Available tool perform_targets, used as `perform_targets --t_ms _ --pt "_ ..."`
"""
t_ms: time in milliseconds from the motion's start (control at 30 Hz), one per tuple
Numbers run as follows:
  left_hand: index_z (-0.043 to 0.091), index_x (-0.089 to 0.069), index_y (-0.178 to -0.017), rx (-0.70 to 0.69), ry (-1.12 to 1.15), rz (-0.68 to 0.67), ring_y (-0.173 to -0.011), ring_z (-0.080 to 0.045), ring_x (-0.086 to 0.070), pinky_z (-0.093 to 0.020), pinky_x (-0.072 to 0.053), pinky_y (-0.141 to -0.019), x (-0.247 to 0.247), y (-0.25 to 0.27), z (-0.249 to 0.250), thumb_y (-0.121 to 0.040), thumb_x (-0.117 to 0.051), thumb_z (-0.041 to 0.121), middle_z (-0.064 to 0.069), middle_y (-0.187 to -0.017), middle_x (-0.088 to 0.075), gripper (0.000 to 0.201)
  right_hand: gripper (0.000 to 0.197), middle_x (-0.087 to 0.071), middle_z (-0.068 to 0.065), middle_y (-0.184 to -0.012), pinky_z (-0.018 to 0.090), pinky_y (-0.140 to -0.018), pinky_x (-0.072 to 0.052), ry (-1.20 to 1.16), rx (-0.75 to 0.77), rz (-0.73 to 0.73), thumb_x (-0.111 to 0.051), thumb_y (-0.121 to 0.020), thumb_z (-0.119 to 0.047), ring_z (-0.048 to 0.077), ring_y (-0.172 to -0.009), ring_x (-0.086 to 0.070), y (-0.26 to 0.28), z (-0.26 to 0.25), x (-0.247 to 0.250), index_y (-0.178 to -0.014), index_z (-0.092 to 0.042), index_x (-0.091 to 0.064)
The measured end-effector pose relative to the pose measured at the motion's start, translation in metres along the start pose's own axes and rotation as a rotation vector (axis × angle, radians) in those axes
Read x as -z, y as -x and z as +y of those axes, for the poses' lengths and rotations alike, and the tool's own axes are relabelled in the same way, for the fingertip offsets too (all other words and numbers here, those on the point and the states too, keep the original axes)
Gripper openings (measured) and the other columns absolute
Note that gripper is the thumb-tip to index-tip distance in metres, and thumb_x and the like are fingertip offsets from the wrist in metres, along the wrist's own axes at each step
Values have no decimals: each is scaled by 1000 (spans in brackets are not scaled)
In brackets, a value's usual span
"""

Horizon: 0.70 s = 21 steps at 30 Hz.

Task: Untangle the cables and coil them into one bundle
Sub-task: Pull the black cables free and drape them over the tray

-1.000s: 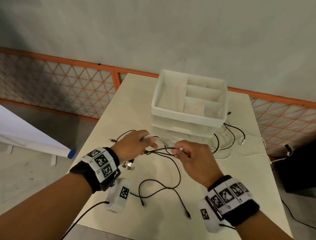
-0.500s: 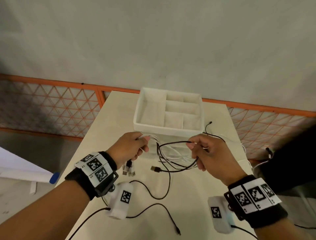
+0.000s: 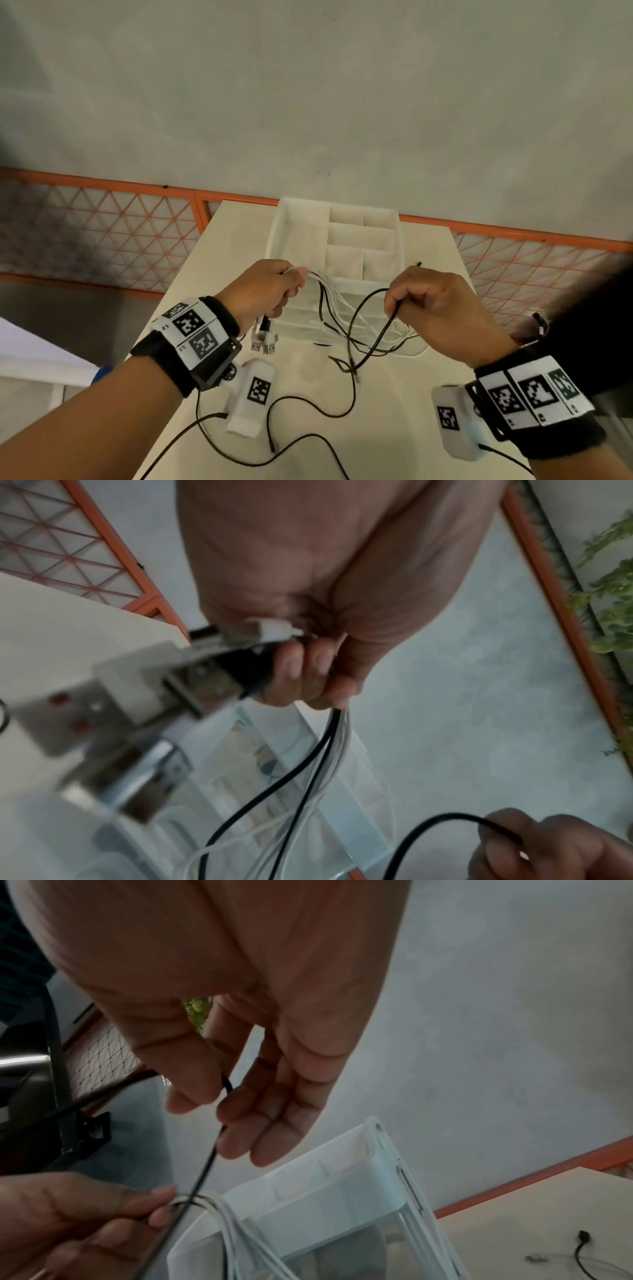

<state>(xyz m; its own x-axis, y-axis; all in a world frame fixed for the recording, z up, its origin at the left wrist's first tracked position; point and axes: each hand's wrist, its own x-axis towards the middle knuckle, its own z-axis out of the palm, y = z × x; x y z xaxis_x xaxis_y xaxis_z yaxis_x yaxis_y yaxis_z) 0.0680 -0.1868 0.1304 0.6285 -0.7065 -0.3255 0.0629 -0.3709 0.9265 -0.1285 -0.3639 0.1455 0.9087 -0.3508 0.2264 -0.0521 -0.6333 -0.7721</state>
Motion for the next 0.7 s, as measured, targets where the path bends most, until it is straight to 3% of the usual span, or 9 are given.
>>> perform_targets --t_ms 100,200,267,367,433,533,600,700 --pt "4 -62 -89 -53 27 -19 -56 -13 -53 -23 -44 -53 -5 -2 0 -102 -52 22 -10 -83 -69 25 15 -70 -3 -80 28 -68 -52 -106 31 -18 -59 -67 -17 22 -74 -65 -1 -5 -7 -67 -23 -73" --pt "-2 -64 -102 -88 132 -114 -88 -20 -71 -28 -55 -77 -15 -2 1 -102 -51 21 -14 -103 -75 26 18 -70 1 -83 40 -66 -56 -177 40 -13 -58 -65 -19 27 -71 -66 -6 -5 -18 -71 -18 -75" --pt "0 -62 -99 -85 198 -189 -92 -23 -72 -29 -55 -83 -22 1 2 -102 -50 21 -15 -93 -74 25 18 -69 -1 -86 47 -66 -54 -197 21 2 -62 -68 -10 34 -68 -64 -11 -4 -23 -75 -18 -76" --pt "7 -57 -86 -49 255 -253 -73 -26 -69 -28 -58 -71 -29 4 2 -103 -47 22 -8 -68 -64 24 23 -68 -6 -93 49 -64 -52 -195 -9 66 -61 -74 -5 42 -64 -59 -16 -1 -25 -80 -21 -77" --pt "8 -55 -85 -41 260 -245 -59 -20 -58 -26 -53 -61 -30 2 0 -103 -47 23 -4 -64 -51 25 25 -68 -8 -88 44 -58 -52 -148 -3 91 -62 -80 -1 36 -55 -55 -17 -1 -23 -84 -22 -75" --pt "6 -56 -84 -78 264 -168 -49 -11 -36 -25 -38 -52 -27 -3 -1 -101 -51 23 1 -63 -38 25 31 -66 -8 -73 33 -47 -40 -172 -122 130 -58 -89 6 19 -44 -43 -18 9 -22 -90 -24 -64" --pt "9 -57 -79 -102 277 -102 -47 -8 -30 -22 -30 -47 -20 -4 2 -98 -57 24 5 -58 -35 23 28 -70 -5 -84 28 -48 -43 -144 -233 171 -59 -91 2 12 -46 -52 -16 25 -21 -94 -25 -59" --pt "12 -56 -76 -127 195 -29 -43 -9 -25 -20 -27 -41 -7 -4 6 -90 -67 27 6 -52 -30 24 22 -70 -7 -76 8 -53 -41 142 -396 96 -59 -95 -13 5 -55 -62 -8 61 -18 -86 -29 -70"
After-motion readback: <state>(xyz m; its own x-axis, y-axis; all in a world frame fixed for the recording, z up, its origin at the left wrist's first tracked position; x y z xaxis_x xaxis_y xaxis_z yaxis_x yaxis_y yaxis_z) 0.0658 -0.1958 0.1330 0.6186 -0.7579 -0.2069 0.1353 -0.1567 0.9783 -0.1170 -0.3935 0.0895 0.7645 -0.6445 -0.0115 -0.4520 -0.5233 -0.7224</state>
